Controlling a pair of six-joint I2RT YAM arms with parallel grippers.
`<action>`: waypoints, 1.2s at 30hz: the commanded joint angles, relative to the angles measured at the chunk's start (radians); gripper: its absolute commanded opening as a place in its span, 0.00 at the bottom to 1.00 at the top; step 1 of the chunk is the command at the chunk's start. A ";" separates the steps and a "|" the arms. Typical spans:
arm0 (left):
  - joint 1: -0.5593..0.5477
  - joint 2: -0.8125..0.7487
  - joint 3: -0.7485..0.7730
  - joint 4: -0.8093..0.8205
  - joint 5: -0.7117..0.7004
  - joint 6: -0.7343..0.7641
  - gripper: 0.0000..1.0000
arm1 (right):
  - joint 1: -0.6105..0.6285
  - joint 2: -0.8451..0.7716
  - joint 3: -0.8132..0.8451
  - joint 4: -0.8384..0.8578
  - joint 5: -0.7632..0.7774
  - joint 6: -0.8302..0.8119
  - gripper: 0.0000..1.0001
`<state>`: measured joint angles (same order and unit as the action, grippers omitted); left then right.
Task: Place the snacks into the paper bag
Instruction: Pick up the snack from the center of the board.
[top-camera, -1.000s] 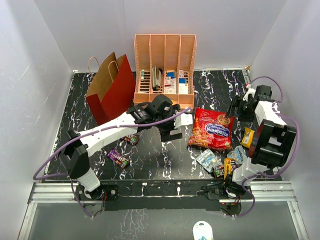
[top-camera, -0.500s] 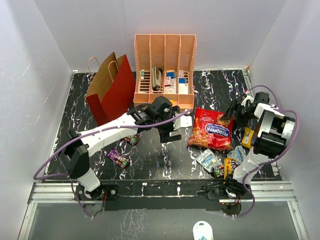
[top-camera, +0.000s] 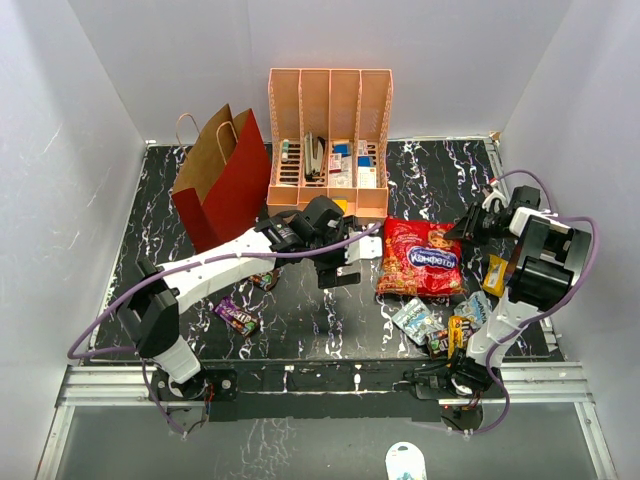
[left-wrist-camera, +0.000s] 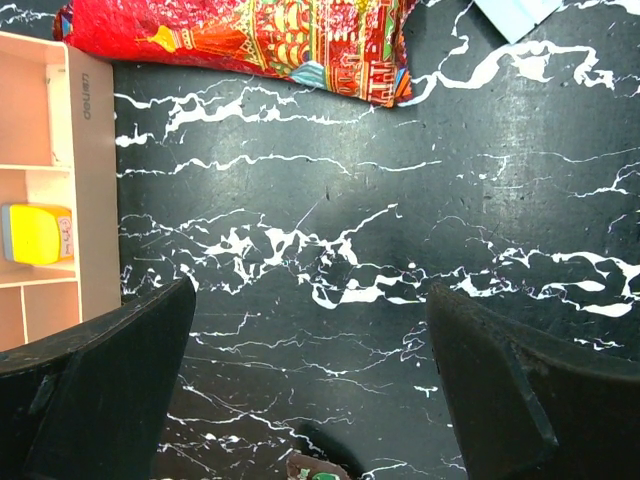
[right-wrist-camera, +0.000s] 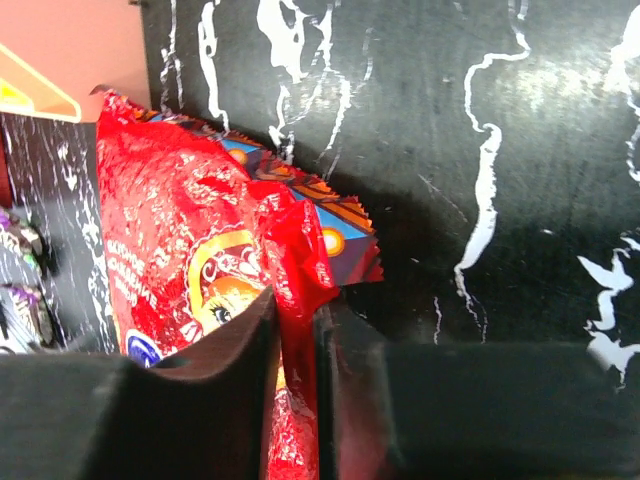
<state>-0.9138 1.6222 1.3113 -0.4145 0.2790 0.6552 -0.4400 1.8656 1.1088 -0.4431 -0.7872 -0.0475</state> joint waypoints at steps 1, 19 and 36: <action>-0.003 -0.066 -0.010 0.021 -0.019 0.002 0.98 | 0.006 -0.029 0.059 -0.016 -0.119 -0.033 0.11; 0.037 -0.096 0.052 0.065 -0.143 -0.144 0.98 | 0.006 -0.271 0.249 -0.497 -0.421 -0.522 0.08; 0.230 -0.198 0.097 -0.024 0.213 -0.238 0.98 | 0.224 -0.466 0.348 -0.565 -0.477 -0.545 0.08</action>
<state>-0.7303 1.4769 1.3552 -0.3813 0.3317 0.4404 -0.3367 1.4609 1.3876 -1.0115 -1.1580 -0.5896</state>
